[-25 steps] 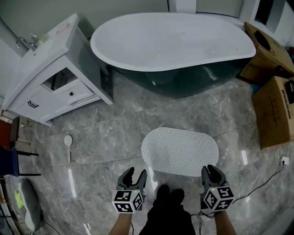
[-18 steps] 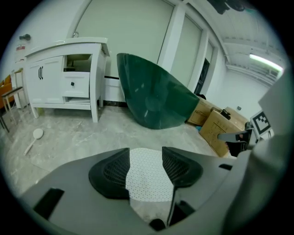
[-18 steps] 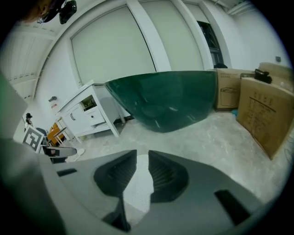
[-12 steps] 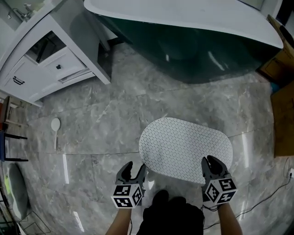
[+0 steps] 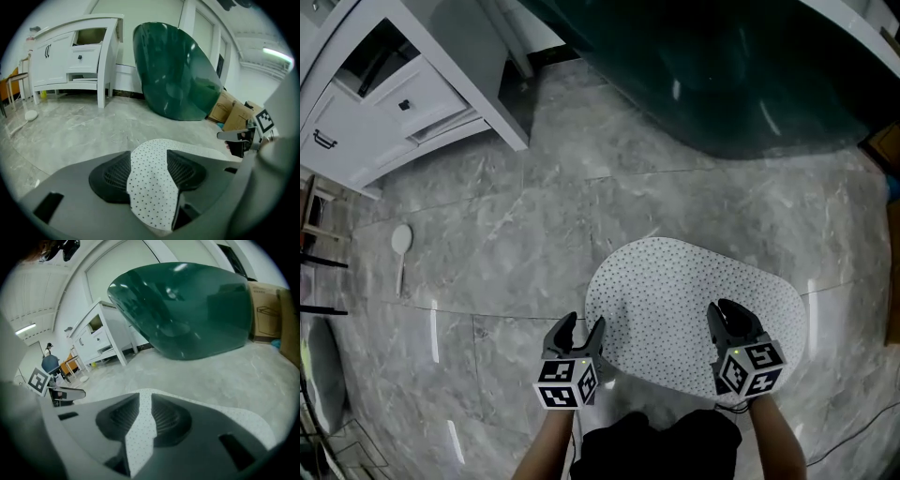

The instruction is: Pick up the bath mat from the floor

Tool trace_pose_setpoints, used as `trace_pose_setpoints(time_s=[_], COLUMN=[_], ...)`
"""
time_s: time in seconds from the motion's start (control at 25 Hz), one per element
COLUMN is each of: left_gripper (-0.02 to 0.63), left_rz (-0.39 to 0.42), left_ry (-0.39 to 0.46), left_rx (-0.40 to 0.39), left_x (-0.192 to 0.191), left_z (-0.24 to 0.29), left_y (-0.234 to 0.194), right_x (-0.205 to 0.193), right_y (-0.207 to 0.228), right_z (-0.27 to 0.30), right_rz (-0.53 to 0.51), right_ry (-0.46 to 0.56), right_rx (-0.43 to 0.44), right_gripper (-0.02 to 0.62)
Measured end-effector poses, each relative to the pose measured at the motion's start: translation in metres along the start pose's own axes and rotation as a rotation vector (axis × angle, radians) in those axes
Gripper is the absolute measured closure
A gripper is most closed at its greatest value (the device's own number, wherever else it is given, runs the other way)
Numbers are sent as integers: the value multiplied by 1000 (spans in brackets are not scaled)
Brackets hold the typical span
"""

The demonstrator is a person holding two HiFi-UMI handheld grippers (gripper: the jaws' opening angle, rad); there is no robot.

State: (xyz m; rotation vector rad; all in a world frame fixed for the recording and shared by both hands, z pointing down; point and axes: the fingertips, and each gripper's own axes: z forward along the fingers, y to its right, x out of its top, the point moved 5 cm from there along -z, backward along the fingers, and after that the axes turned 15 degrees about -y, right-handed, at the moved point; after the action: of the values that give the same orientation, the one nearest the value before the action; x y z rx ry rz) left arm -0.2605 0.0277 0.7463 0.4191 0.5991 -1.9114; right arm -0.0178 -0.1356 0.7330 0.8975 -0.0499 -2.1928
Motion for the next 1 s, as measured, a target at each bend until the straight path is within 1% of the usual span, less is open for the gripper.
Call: trace_pose_setpoints(time_s=[0.16, 0.28, 0.52, 0.72, 0.88, 1.0], left_gripper=[362, 356, 344, 336, 328, 322], left_rz=[-32, -45, -49, -44, -50, -75], left_ry=[9, -6, -41, -74, -107, -147], left_rx=[16, 30, 38, 40, 42, 40], left_x=[-9, -17, -26, -24, -26, -32], left_z=[31, 48, 73, 92, 107, 118], left_y=[-15, -23, -38, -45, -50, -55], right_x=[0, 5, 21, 30, 27, 23], right_y=[4, 5, 1, -2, 2, 5], right_z=[36, 51, 69, 74, 73, 71], right_rz=[-40, -49, -70, -117, -87, -64], right_ry=[2, 6, 20, 9, 12, 12], right_rx=[26, 46, 60, 51, 42, 37], right_gripper=[516, 517, 517, 517, 517, 517])
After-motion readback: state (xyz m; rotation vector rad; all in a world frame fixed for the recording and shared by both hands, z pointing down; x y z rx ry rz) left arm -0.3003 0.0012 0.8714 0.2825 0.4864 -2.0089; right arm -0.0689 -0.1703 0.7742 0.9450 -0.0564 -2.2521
